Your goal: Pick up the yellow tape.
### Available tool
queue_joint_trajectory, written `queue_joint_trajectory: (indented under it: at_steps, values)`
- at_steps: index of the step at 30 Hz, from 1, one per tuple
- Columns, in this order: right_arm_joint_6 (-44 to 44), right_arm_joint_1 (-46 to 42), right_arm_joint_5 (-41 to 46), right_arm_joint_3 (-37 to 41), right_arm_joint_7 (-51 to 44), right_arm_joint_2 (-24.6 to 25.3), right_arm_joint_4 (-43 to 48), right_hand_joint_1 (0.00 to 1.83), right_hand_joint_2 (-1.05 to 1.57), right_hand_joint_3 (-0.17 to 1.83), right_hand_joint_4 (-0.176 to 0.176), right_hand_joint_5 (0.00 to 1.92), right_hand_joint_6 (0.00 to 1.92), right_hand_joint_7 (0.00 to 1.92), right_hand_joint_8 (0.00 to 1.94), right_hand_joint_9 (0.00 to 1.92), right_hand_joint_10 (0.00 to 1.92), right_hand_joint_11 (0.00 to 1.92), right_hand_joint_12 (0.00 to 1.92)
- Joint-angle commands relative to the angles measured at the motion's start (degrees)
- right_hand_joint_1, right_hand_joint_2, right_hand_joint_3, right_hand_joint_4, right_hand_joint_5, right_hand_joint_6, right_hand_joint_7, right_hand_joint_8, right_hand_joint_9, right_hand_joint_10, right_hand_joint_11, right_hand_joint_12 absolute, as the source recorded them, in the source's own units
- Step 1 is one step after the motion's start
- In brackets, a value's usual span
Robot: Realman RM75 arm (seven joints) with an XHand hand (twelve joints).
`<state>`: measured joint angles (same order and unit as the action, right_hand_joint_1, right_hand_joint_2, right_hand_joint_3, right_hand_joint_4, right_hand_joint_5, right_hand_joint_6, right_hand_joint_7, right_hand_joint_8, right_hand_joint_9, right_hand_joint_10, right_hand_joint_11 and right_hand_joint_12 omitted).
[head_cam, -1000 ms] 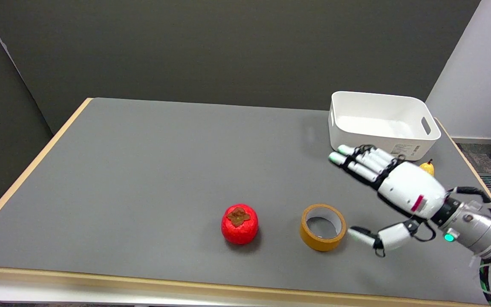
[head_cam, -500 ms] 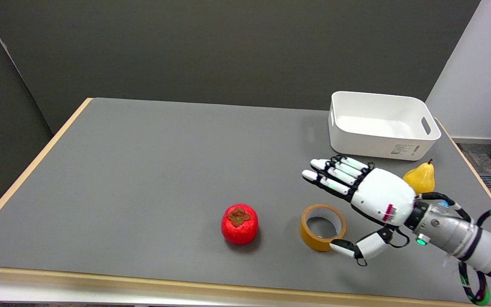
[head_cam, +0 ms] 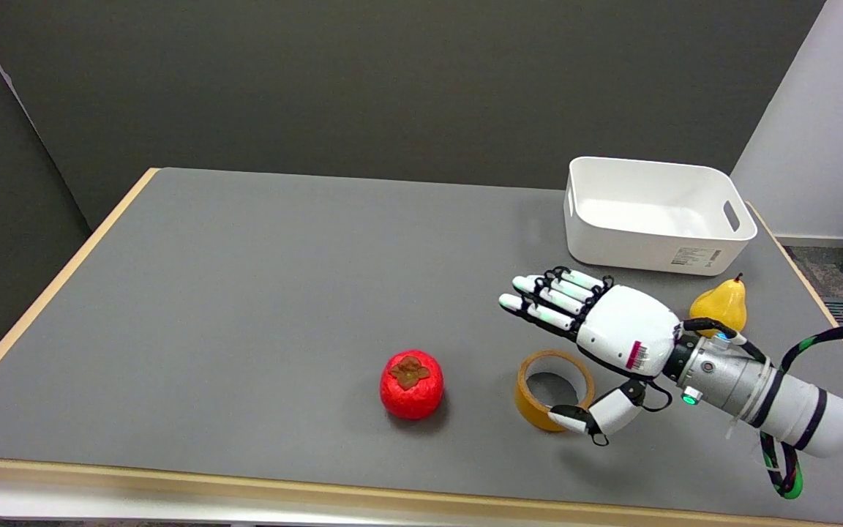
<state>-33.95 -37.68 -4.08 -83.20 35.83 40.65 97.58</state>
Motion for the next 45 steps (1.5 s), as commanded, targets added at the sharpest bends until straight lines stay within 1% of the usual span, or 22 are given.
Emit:
queue_joint_trajectory:
  at_steps: [1,6,23,32,34,35,37,39,41,45]
  values:
    - [5.46,2.86,-0.95,-3.76,3.61,-0.80,-1.62,0.41,0.47,0.84,0.050,0.00,0.00,0.00,0.00,0.00,0.35,0.01,1.14]
    - [4.99,2.86,1.30,-4.97,3.61,-0.72,-2.42,0.40,0.47,0.84,0.050,0.00,0.00,0.00,0.00,0.00,0.35,0.01,1.14]
    - [5.71,2.47,3.54,-6.97,3.61,-0.63,-4.11,0.41,0.47,0.86,0.048,0.00,0.00,0.00,0.00,0.00,0.38,0.02,1.15]
    - [5.23,4.08,3.69,-8.09,3.60,0.97,-5.87,0.43,0.48,0.87,0.047,0.00,0.00,0.00,0.01,0.00,0.38,0.02,1.16]
    - [5.15,4.46,3.69,-8.48,3.45,1.04,-5.94,0.42,0.49,0.91,0.046,0.00,0.00,0.00,0.03,0.00,0.38,0.05,1.06]
    - [5.15,4.55,3.69,-8.57,3.44,1.04,-5.94,0.42,0.50,0.92,0.046,0.00,0.01,0.00,0.07,0.00,0.41,0.06,1.05]
    - [5.23,4.70,3.69,-8.72,3.37,1.04,-5.94,0.46,0.49,0.90,0.045,0.00,0.05,0.01,0.20,0.02,0.50,0.04,1.16]
    - [5.39,4.87,3.69,-8.81,3.36,1.05,-5.95,0.47,0.50,0.92,0.048,0.00,0.08,0.04,0.20,0.04,0.53,0.05,1.17]
    - [5.55,5.13,3.69,-8.90,3.29,1.29,-6.11,0.45,0.53,0.96,0.044,0.01,0.11,0.05,0.20,0.03,0.57,0.11,1.06]
    - [5.23,5.90,3.69,-9.52,3.21,1.36,-6.50,0.44,0.52,0.95,0.048,0.01,0.12,0.05,0.21,0.04,0.57,0.11,1.09]
